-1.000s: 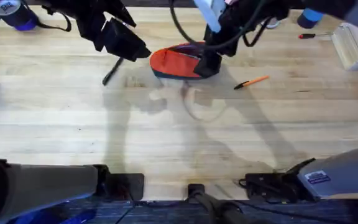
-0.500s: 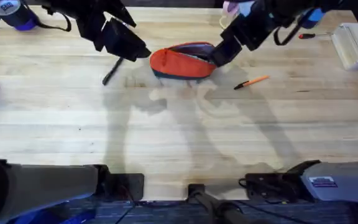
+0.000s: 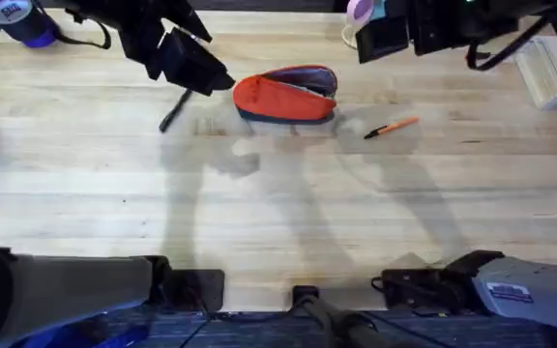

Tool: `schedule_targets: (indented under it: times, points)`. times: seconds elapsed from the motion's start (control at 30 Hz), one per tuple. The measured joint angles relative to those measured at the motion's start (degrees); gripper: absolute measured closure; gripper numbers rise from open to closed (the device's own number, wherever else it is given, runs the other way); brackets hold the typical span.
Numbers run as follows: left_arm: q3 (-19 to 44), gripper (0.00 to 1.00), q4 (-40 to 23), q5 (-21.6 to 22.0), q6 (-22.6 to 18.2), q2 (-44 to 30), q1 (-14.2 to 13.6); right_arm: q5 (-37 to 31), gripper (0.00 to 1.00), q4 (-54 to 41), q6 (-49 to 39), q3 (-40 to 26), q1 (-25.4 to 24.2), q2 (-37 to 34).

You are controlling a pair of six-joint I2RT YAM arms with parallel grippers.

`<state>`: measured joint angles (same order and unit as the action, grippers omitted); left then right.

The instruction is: Unzip the bag, pick up the pens from the table one at a time and place them inside, then zip the bag closed.

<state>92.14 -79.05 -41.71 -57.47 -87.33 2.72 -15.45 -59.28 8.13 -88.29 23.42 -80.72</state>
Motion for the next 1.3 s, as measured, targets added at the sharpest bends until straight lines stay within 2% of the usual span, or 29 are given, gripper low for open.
schedule_targets:
  times: [0.33, 0.63, 0.77, 1.07, 1.3]
  points:
    - [0.0, 0.007, 0.2, 0.0, 0.0, 0.0, 0.0, -1.0, 0.005, -2.5, 5.3, 0.0, 0.0, 0.1]
    - [0.0, 0.008, 0.2, 0.0, 0.0, 0.0, 0.0, -6.8, 0.005, -6.5, 28.8, 0.0, 0.0, 0.1]
    - [0.0, 0.008, 0.2, 0.0, 0.0, 0.0, 0.0, -8.3, 0.005, -7.0, 36.3, 0.0, 0.0, 0.1]
    - [0.0, 0.007, 0.2, 0.0, 0.0, 0.0, 0.0, -13.9, 0.006, -10.6, 41.4, 0.1, -1.8, -0.4]
    - [0.0, 0.007, 0.2, 0.0, 0.0, 0.0, 0.0, -14.3, 0.005, -10.8, 44.8, 0.3, -4.9, -0.7]
